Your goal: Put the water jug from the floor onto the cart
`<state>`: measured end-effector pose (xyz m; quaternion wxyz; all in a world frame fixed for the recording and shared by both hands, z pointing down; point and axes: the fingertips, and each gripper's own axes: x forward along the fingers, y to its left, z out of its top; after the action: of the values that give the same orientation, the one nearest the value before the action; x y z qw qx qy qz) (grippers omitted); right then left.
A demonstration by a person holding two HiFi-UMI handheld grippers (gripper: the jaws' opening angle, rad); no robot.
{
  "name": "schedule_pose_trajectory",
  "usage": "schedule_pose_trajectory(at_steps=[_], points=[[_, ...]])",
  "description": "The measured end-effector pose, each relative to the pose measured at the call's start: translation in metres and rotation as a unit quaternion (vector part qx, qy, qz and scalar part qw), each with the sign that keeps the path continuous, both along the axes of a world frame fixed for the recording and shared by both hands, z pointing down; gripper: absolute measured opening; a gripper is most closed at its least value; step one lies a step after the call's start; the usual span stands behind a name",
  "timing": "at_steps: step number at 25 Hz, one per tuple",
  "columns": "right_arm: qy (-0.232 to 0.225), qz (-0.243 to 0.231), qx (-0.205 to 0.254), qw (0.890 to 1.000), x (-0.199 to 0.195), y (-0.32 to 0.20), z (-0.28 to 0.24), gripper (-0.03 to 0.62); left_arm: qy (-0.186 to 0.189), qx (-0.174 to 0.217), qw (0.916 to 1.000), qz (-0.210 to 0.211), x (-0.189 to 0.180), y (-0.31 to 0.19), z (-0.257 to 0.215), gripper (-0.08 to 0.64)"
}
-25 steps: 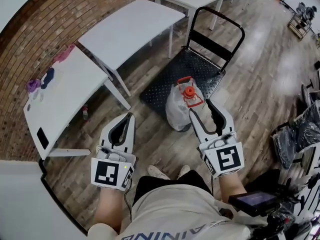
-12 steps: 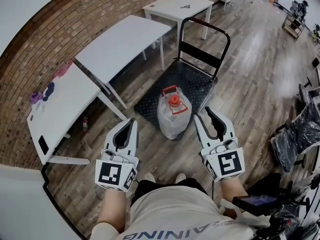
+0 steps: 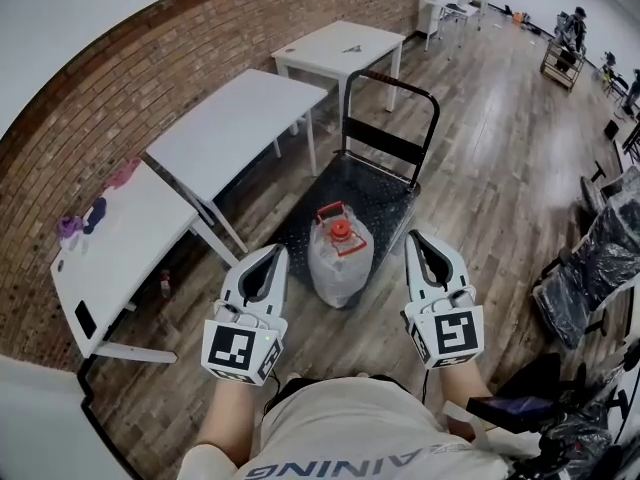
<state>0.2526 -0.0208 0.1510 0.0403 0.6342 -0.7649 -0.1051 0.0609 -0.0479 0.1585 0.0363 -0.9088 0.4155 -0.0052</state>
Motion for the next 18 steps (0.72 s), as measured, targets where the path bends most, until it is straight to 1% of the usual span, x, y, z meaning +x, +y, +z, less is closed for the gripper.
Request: schedule_pose_trajectory(at_steps=[7,13,18], points=[[0.015,0.014,-0.011,1.000,-0.022,-0.003,-0.004,0.005,0.009,0.004,0.9999,0.008,-0.025,-0.006,-0.003,0.000],[0.023,0.012,-0.015,1.000,-0.048,-0.008,-0.003,0.005,0.019,-0.007,0.9998,0.005,-0.054,-0.014,0.005,0.000],[0.026,0.015,-0.023,0.999,-0.051,-0.008,0.000,0.005,0.027,-0.011,0.9996,0.007,-0.059,-0.016,0.004,0.000]])
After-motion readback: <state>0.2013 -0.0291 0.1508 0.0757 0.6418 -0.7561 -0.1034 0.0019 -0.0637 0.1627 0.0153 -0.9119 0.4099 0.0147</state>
